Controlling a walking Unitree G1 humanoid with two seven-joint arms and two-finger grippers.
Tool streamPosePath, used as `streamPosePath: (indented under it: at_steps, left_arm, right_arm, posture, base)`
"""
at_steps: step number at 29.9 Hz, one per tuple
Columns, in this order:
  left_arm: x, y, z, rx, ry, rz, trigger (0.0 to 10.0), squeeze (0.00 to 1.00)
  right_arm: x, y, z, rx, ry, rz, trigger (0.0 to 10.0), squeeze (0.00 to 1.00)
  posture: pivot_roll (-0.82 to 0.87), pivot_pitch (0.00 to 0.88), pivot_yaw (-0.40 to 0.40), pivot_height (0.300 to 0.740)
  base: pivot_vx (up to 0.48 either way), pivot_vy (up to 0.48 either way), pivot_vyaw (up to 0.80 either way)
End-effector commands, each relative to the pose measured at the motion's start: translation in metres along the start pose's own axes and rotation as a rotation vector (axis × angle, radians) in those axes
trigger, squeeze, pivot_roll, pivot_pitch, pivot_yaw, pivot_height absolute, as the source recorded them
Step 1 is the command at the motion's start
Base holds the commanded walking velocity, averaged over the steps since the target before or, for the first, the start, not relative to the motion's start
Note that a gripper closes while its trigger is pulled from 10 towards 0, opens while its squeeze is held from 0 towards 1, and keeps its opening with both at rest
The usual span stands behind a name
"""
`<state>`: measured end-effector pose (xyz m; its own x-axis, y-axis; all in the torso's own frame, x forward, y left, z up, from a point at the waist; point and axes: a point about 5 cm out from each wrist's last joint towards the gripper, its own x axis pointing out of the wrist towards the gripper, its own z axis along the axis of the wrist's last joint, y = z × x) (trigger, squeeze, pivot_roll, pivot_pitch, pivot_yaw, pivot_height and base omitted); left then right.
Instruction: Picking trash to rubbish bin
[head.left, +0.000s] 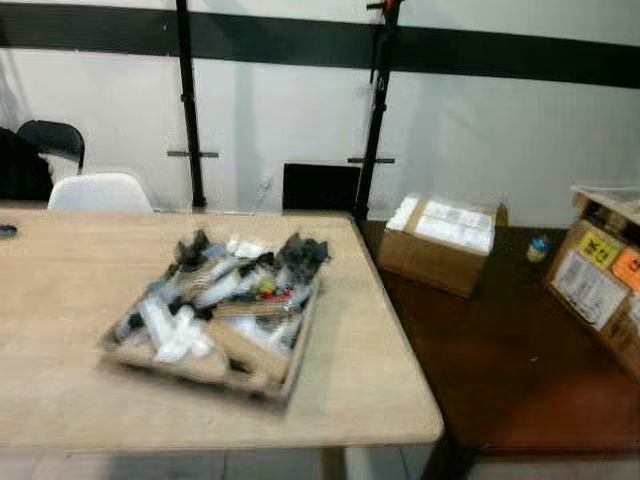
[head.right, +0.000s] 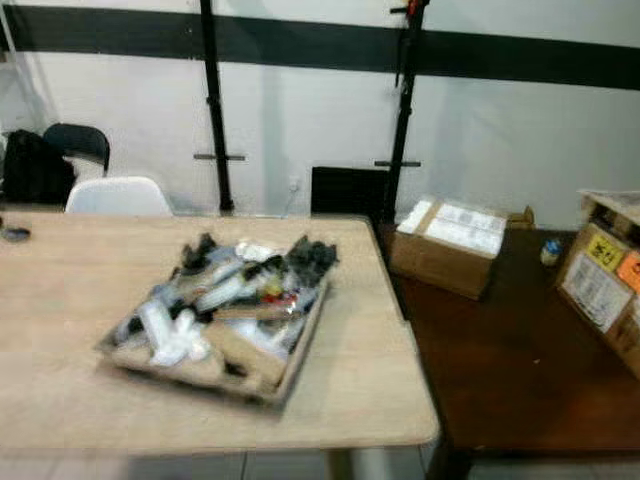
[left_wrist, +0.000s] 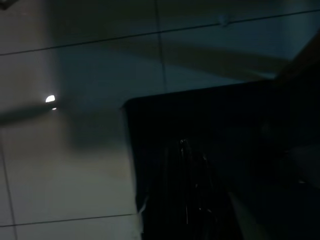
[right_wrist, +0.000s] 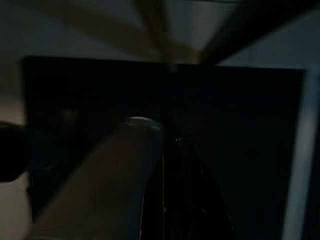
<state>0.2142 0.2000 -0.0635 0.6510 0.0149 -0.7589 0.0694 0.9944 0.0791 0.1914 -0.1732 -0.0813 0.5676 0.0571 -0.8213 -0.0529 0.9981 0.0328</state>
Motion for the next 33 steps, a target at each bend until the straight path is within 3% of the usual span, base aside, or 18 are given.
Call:
streamPosePath:
  at_steps: [1,21,23,25,28,30,31,33]
  left_arm:
    - [-0.001,0.0,-0.004,0.013,0.014,0.003,10.0,0.0]
    - [-0.001,0.004,0.001,-0.009,-0.02,0.005,10.0,0.0]
    - [-0.003,0.009,-0.002,0.067,-0.027,-0.02,10.0,0.0]
    - [-0.003,0.01,-0.002,0.087,-0.03,-0.034,10.0,0.0]
    - [-0.008,0.015,-0.003,0.252,-0.035,-0.166,10.0,0.0]
    - [-0.012,0.017,0.001,0.35,-0.062,-0.29,10.0,0.0]
    - [-0.012,0.017,0.001,0.35,-0.062,-0.29,10.0,0.0]
    - [-0.019,0.019,0.009,0.43,-0.105,-0.425,10.0,0.0]
  right_arm:
    - [-0.001,-0.007,-0.002,0.004,0.005,-0.021,10.0,0.0]
    - [0.0,-0.004,0.001,-0.016,0.004,-0.013,10.0,0.0]
    - [0.0,0.0,0.0,-0.022,0.007,-0.008,10.0,0.0]
    - [0.0,0.001,0.0,-0.022,0.007,-0.007,10.0,0.0]
    - [0.0,0.003,0.002,-0.043,-0.006,0.021,10.0,0.0]
    - [0.0,0.001,0.004,-0.125,-0.003,0.071,10.0,0.0]
    - [0.0,0.001,0.004,-0.125,-0.003,0.071,10.0,0.0]
    - [-0.001,0.002,0.008,-0.177,-0.018,0.149,10.0,0.0]
  posture:
    - [-0.03,0.065,-0.058,0.74]
    - [-0.03,0.037,-0.059,0.74]
    - [-0.04,0.033,-0.058,0.74]
    - [-0.04,0.033,-0.058,0.74]
    - [-0.03,0.04,-0.066,0.74]
    - [-0.02,0.058,-0.065,0.74]
    - [-0.02,0.058,-0.065,0.74]
    - [-0.03,0.052,-0.052,0.74]
  base:
    - [0.0,0.0,0.0]
    - [0.0,0.0,0.0]
    - [0.0,0.0,0.0]
    - [0.0,0.0,0.0]
    - [0.0,0.0,0.0]
    - [0.0,0.0,0.0]
    - [0.0,0.0,0.0]
    - [0.0,0.0,0.0]
